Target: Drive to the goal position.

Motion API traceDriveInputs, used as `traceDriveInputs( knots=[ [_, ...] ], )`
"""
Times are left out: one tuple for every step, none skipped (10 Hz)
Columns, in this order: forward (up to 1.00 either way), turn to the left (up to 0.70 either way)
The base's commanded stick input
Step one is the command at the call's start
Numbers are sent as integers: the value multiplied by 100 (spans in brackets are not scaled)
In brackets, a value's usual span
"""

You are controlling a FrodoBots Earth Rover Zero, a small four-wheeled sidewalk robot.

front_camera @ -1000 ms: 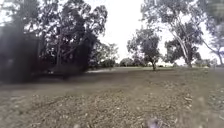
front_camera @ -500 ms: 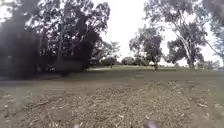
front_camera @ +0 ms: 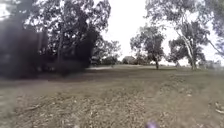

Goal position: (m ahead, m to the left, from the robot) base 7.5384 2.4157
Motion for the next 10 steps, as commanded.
traceDriveInputs(
  knots=[
    [70, 0],
    [70, 0],
    [70, 0],
    [70, 0],
    [70, 0],
    [70, 0],
    [70, 0],
    [70, 0],
    [70, 0],
    [70, 0]
  ],
)
